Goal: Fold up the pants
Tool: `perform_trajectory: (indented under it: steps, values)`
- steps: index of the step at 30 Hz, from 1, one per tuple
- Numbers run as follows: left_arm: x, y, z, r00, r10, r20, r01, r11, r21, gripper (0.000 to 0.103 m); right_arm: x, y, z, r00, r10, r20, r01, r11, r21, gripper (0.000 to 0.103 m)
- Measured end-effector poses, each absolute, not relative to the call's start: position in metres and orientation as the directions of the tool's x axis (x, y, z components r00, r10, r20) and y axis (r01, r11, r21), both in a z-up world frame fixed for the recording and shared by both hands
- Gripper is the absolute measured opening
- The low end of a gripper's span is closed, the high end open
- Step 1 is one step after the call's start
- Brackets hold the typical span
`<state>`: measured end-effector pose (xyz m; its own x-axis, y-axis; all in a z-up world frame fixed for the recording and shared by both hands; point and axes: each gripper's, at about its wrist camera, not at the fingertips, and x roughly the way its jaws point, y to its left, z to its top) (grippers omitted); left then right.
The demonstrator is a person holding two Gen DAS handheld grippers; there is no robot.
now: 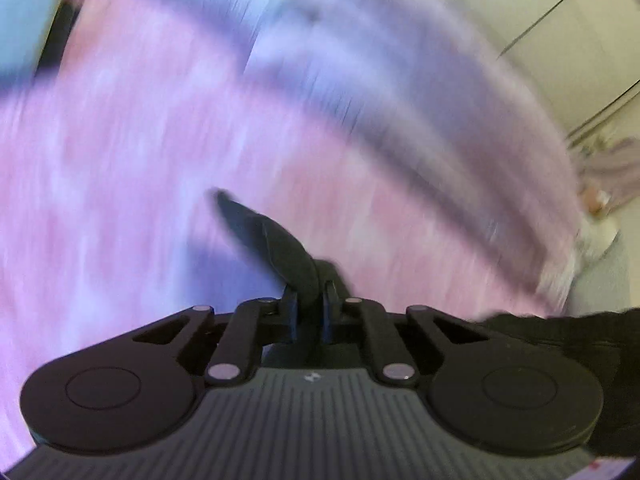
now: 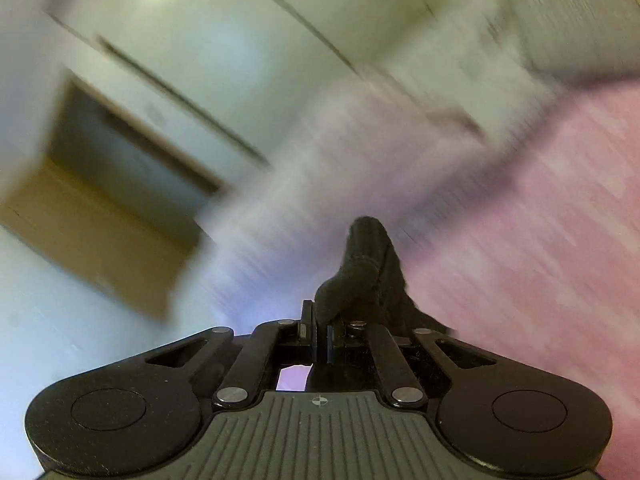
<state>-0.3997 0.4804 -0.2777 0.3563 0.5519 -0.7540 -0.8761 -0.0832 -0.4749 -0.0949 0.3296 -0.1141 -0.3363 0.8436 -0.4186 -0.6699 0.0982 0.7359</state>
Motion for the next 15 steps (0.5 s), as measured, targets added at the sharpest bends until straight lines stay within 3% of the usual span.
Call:
perform_trajectory:
  steps: [4,8,10,13,15]
  values:
    - [-0.428,0.518,-0.198,0.329,0.700,-0.633,-0.881,-0.013,-0.473,0.008,-0.090,0.292,-0.048,-0.227,0.952,-0.207,-0.668,0.002,0.744,0.000]
    - [-0.481,0.482,-0.162,0.311,0.775,-0.550,-0.848,-0.035,-0.529,0.008,-0.049,0.222,-0.036,-0.105,0.983,-0.152,-0.675,0.042,0.737,0.000]
    - [-0.504,0.453,-0.164,0.301,0.768,-0.565,-0.848,-0.056,-0.527,0.009,-0.030,0.184,-0.046,-0.045,0.976,-0.213,-0.680,0.126,0.722,0.001]
    - [-0.536,0.392,-0.190,0.269,0.689,-0.673,-0.863,-0.137,-0.485,0.009,-0.003,0.136,-0.087,0.024,0.902,-0.432,-0.674,0.334,0.659,0.001]
    - [-0.554,0.347,-0.217,0.214,0.604,-0.768,-0.885,-0.214,-0.415,0.013,0.015,0.110,-0.131,0.055,0.776,-0.628,-0.640,0.510,0.574,0.002]
